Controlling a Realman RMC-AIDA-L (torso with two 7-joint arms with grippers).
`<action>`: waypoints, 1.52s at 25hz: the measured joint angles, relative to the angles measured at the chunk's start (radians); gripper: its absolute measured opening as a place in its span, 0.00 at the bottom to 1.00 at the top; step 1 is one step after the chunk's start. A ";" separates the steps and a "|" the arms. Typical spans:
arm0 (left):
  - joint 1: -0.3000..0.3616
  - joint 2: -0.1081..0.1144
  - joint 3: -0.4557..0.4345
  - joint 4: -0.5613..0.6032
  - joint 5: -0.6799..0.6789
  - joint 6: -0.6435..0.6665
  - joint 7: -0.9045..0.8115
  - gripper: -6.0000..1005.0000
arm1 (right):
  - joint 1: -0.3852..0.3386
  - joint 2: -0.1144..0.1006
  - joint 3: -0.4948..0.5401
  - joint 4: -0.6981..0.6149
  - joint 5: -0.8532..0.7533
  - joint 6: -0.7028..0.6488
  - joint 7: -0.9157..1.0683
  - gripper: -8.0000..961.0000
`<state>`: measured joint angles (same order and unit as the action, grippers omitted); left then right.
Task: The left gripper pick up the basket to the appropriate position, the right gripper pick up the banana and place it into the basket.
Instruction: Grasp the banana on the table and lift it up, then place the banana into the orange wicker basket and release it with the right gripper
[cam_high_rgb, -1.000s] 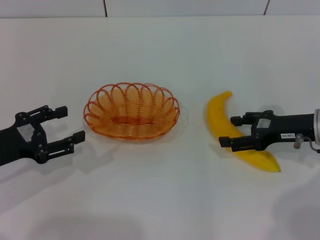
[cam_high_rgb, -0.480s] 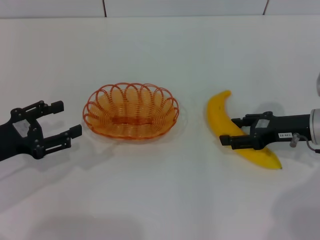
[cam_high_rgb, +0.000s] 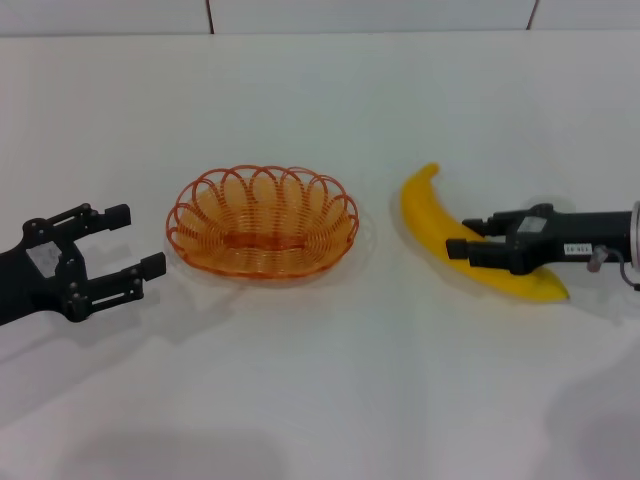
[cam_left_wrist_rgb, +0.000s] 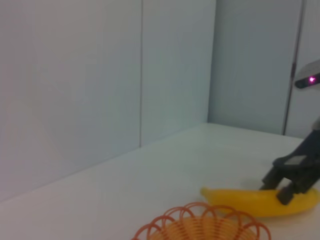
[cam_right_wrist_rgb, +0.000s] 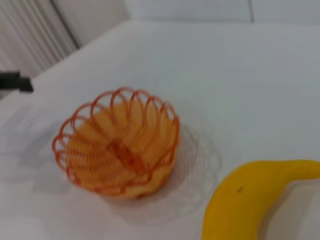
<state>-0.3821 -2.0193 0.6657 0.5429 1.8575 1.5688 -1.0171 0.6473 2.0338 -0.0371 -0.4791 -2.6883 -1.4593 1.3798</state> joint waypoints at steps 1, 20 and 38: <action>0.000 0.000 0.000 0.000 0.000 0.003 0.000 0.79 | 0.000 0.000 -0.001 -0.003 0.009 -0.006 0.002 0.57; -0.002 0.001 0.005 0.002 0.032 0.005 -0.060 0.79 | 0.086 0.003 -0.025 -0.032 0.258 -0.269 -0.209 0.54; -0.100 -0.005 0.014 -0.057 0.117 -0.034 -0.078 0.78 | 0.331 0.012 -0.302 0.295 0.257 0.085 -0.290 0.61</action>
<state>-0.4821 -2.0243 0.6801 0.4862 1.9743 1.5351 -1.0953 0.9779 2.0463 -0.3390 -0.1844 -2.4314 -1.3746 1.0893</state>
